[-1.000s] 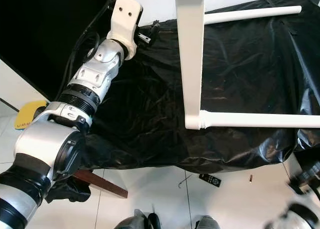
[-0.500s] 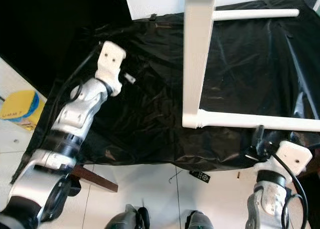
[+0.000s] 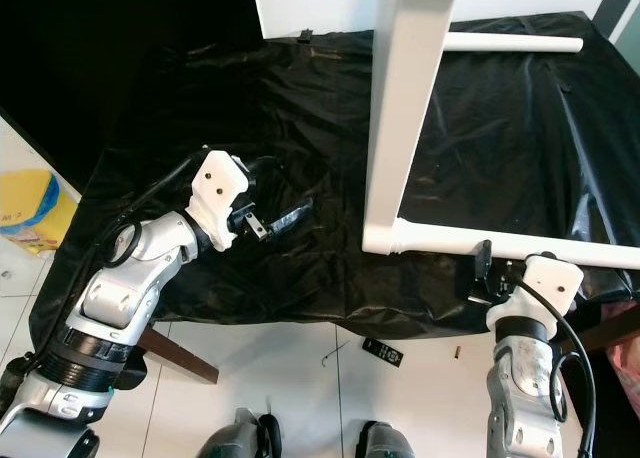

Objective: Building children table

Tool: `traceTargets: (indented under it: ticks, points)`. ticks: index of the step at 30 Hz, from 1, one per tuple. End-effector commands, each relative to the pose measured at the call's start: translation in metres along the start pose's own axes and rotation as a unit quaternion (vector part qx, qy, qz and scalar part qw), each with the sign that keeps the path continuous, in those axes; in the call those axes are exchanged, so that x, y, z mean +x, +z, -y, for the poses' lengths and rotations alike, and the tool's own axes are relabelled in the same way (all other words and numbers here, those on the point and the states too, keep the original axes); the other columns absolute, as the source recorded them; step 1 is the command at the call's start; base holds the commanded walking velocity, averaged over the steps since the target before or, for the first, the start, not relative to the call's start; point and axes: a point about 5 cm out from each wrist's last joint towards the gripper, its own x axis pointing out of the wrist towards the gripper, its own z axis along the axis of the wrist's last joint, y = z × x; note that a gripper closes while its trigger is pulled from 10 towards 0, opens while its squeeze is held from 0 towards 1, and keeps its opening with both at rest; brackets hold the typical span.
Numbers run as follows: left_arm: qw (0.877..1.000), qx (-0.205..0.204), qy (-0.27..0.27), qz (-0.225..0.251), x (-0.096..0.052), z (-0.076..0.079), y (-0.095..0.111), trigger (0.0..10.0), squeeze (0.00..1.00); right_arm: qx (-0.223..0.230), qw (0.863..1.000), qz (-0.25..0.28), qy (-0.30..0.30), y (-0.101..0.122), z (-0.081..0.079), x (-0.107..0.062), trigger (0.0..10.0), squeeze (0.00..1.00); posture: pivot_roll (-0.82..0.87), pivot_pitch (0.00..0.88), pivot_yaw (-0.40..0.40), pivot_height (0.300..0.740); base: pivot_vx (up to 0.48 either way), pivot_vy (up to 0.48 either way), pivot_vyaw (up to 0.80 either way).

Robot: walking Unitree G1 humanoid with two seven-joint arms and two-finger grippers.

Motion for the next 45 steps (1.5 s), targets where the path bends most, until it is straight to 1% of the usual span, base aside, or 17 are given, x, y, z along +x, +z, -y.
traceTargets:
  ticks: [1,7,10,13,19,21,26,29,30,31,33,34,35,36,39,44,45]
  points:
    - [1.000,-0.010,-0.026,-0.010,-0.005,0.008,-0.001,10.0,0.00,0.006,0.999,-0.032,-0.004,-0.010,0.005,-0.001,10.0,0.00,0.06,0.142,0.026,0.740,0.000,0.000,0.00]
    - [0.999,-0.023,-0.033,-0.011,-0.018,0.011,0.007,10.0,0.00,-0.007,0.998,-0.058,-0.013,-0.019,0.018,0.011,10.0,0.00,0.07,0.140,0.019,0.740,0.000,0.000,0.00]
    - [0.999,-0.025,-0.034,-0.013,-0.019,0.013,0.008,10.0,0.00,-0.008,0.998,-0.061,-0.016,-0.019,0.021,0.014,10.0,0.00,0.07,0.139,0.016,0.740,0.000,0.000,0.00]
    - [0.999,-0.026,-0.037,-0.019,-0.022,0.015,0.007,10.0,0.00,-0.014,0.998,-0.064,-0.020,-0.020,0.031,0.028,10.0,0.00,0.06,0.136,0.014,0.740,0.000,0.000,0.00]
    - [0.999,-0.029,-0.035,-0.023,-0.022,0.017,0.007,10.0,0.00,-0.039,0.996,-0.071,-0.024,-0.022,0.044,0.043,10.0,0.00,0.06,0.133,0.013,0.740,0.000,0.000,0.00]
    - [0.998,-0.031,-0.034,-0.031,-0.024,0.017,0.007,10.0,0.00,-0.050,0.995,-0.084,-0.037,-0.026,0.055,0.052,10.0,0.00,0.06,0.130,0.011,0.740,0.000,0.000,0.00]
    - [0.998,-0.032,-0.031,-0.033,-0.025,0.016,0.007,10.0,0.00,-0.054,0.994,-0.079,-0.043,-0.024,0.058,0.056,10.0,0.00,0.06,0.124,0.009,0.740,0.000,0.000,0.00]
    - [0.999,-0.033,-0.029,-0.032,-0.025,0.016,0.008,10.0,0.00,-0.055,0.997,-0.056,-0.018,-0.018,0.047,0.057,10.0,0.00,0.06,0.123,0.009,0.740,0.000,0.000,0.00]
    - [0.999,-0.032,-0.027,-0.034,-0.025,0.015,0.007,10.0,0.00,-0.046,0.998,-0.037,0.006,-0.013,0.033,0.056,10.0,0.00,0.06,0.121,0.007,0.740,0.000,0.000,0.00]
    - [0.999,-0.032,-0.027,-0.034,-0.025,0.015,0.007,10.0,0.00,-0.046,0.998,-0.037,0.006,-0.013,0.033,0.056,10.0,0.00,0.06,0.121,0.007,0.740,0.000,0.000,0.00]
    - [0.999,-0.032,-0.025,-0.036,-0.026,0.015,0.007,10.0,0.00,-0.036,0.999,-0.024,0.025,-0.009,0.020,0.053,10.0,0.00,0.06,0.118,0.002,0.740,0.000,0.000,0.00]
    - [0.999,-0.032,-0.025,-0.036,-0.026,0.015,0.007,10.0,0.00,-0.036,0.999,-0.024,0.025,-0.009,0.020,0.053,10.0,0.00,0.06,0.118,0.002,0.740,0.000,0.000,0.00]
    - [0.999,-0.033,-0.026,-0.034,-0.027,0.014,0.008,10.0,0.00,-0.024,0.999,-0.015,0.039,-0.007,0.010,0.049,10.0,0.00,0.06,0.116,-0.001,0.740,0.000,0.000,0.00]
    - [0.999,-0.033,-0.026,-0.034,-0.027,0.014,0.008,10.0,0.00,-0.024,0.999,-0.015,0.039,-0.007,0.010,0.049,10.0,0.00,0.06,0.116,-0.001,0.740,0.000,0.000,0.00]
    - [0.998,-0.043,-0.031,-0.025,-0.032,0.011,0.012,10.0,0.00,0.009,0.994,0.010,0.109,-0.001,-0.019,0.030,10.0,0.00,0.07,0.111,-0.011,0.740,0.000,0.000,0.00]
    - [0.998,-0.054,-0.030,-0.022,-0.035,0.009,0.012,10.0,0.00,0.017,0.987,0.020,0.160,0.002,-0.032,0.020,10.0,0.00,0.06,0.107,-0.014,0.740,0.000,0.000,0.00]
    - [0.998,-0.057,-0.032,-0.023,-0.036,0.009,0.011,10.0,0.08,0.017,0.979,0.024,0.200,0.004,-0.040,0.014,10.0,0.00,0.06,0.104,-0.019,0.740,0.000,0.000,0.00]
